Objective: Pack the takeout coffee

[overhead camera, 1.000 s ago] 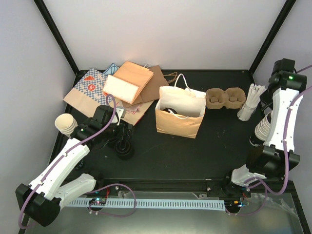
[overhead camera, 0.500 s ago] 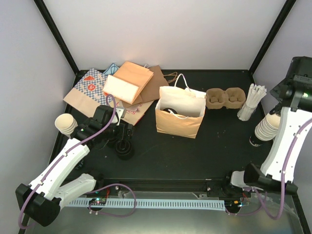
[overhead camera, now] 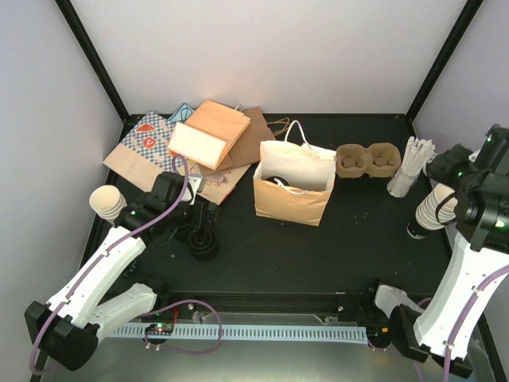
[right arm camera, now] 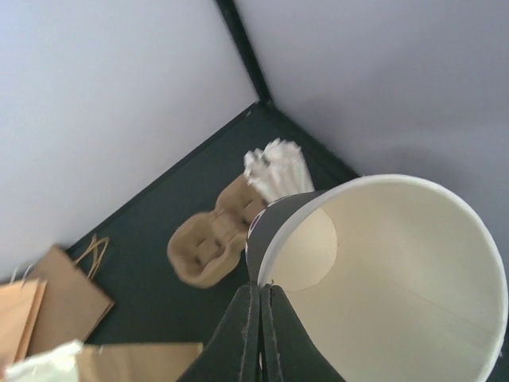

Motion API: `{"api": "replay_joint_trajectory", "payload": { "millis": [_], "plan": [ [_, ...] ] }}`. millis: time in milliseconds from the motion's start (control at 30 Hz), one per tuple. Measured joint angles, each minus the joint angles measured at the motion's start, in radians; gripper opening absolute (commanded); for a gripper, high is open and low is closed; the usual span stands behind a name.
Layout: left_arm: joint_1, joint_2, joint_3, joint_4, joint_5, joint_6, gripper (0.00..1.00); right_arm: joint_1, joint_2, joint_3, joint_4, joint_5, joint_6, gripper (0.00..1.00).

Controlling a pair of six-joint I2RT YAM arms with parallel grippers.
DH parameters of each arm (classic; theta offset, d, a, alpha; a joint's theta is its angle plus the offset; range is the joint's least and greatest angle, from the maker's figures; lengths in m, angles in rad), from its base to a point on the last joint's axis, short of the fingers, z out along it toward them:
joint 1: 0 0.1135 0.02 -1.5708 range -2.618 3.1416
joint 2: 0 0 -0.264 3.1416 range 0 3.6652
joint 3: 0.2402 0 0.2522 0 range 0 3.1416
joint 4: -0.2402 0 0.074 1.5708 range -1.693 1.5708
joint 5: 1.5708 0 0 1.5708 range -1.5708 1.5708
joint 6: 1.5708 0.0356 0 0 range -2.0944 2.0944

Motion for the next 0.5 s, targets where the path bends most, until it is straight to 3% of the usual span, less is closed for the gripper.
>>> {"api": "replay_joint_trajectory", "payload": {
  "millis": [300,500],
  "plan": [
    [-0.003,-0.002,0.0,0.0,0.0,0.0,0.99,0.008,-0.143,-0.347,0.038,-0.254,-0.059,0.01],
    [-0.005,-0.002,0.0,0.0,0.0,0.0,0.99,0.056,-0.201,-0.646,0.066,-0.322,-0.081,0.01]
  ]
}}
